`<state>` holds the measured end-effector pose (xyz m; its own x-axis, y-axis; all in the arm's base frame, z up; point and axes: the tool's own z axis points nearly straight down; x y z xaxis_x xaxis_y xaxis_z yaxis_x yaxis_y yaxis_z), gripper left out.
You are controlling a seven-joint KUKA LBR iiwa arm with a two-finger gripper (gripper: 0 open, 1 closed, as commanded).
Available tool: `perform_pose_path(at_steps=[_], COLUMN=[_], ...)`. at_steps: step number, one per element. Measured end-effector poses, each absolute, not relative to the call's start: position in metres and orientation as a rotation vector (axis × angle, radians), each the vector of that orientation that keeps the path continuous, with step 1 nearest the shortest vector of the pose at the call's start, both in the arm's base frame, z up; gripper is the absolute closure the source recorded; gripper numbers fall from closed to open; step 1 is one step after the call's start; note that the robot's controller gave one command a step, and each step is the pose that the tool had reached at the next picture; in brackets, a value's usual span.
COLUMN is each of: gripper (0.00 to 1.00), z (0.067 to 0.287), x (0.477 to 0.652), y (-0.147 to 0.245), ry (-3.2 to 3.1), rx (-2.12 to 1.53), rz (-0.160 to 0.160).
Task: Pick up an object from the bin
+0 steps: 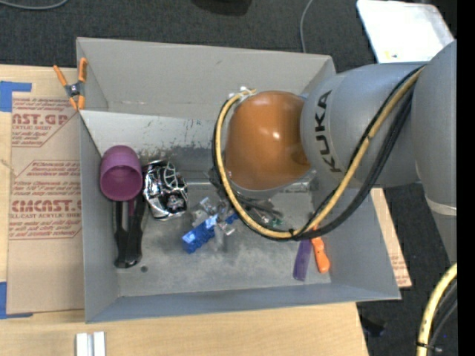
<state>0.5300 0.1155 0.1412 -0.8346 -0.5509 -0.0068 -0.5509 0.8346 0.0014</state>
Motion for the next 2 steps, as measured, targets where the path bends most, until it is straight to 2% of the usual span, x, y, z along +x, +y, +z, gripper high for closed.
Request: perform_pose_path(at_steps=[1, 2], gripper=[1.0, 1.0], z=[0.179, 0.207], x=[0.53, 0.531], y=[0.116, 0.116], ry=[3.002, 3.0], rx=[-0.902, -0.9], rz=[0.006, 0.005])
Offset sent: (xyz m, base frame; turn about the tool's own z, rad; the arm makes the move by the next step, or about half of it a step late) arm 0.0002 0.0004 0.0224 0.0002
